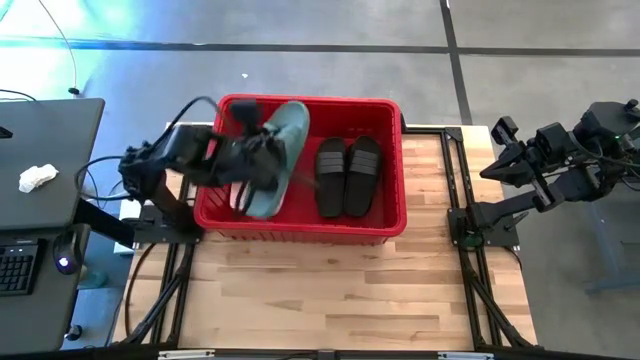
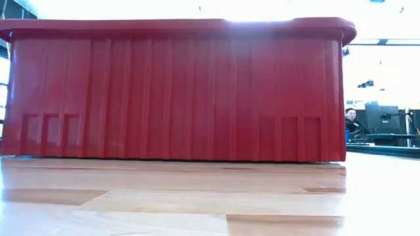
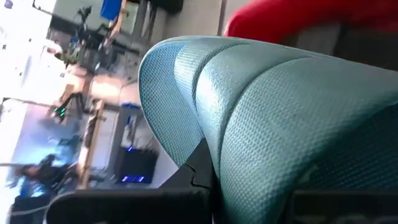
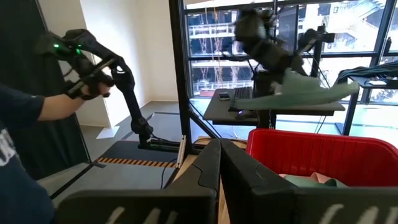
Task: Pick and place slides into bin
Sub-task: Put the green slide into the red bin
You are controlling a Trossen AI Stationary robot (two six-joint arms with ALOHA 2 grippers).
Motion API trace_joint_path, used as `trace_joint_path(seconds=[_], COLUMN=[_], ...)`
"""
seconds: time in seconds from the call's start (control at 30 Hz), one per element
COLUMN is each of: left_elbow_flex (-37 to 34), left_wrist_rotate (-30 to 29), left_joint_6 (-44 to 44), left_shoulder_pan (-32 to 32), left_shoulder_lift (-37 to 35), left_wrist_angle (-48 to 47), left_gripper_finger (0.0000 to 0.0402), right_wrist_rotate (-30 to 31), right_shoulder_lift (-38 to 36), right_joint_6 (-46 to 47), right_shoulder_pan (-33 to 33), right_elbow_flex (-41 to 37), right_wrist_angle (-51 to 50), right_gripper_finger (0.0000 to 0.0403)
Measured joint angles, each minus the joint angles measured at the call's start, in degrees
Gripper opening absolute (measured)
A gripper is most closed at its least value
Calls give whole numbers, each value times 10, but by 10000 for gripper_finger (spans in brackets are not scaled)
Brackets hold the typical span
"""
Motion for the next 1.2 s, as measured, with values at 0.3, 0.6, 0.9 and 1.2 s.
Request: trace_joint_path(seconds=[0.3,0.6,0.9,1.2], left_elbow_flex=[-91,-353,-599,-683], left_wrist_rotate=[18,19,105,146], left_joint_6=[83,52,152,159], left_shoulder_pan=[166,278,306,355], left_shoulder_lift=[-9,-148,-260,-235], left_wrist_angle=[1,16,242,289], left_gripper_finger=[0,0,0,0], right_wrist_rotate=[0,0,0,0], right_shoulder_lift=[0,0,0,0], right_joint_6=[0,0,0,0], right_shoulder_pan=[0,0,0,0], right_elbow_flex=[0,0,0,0], right_wrist_angle=[-3,-22,-26,-25], right_gripper_finger=[0,0,0,0])
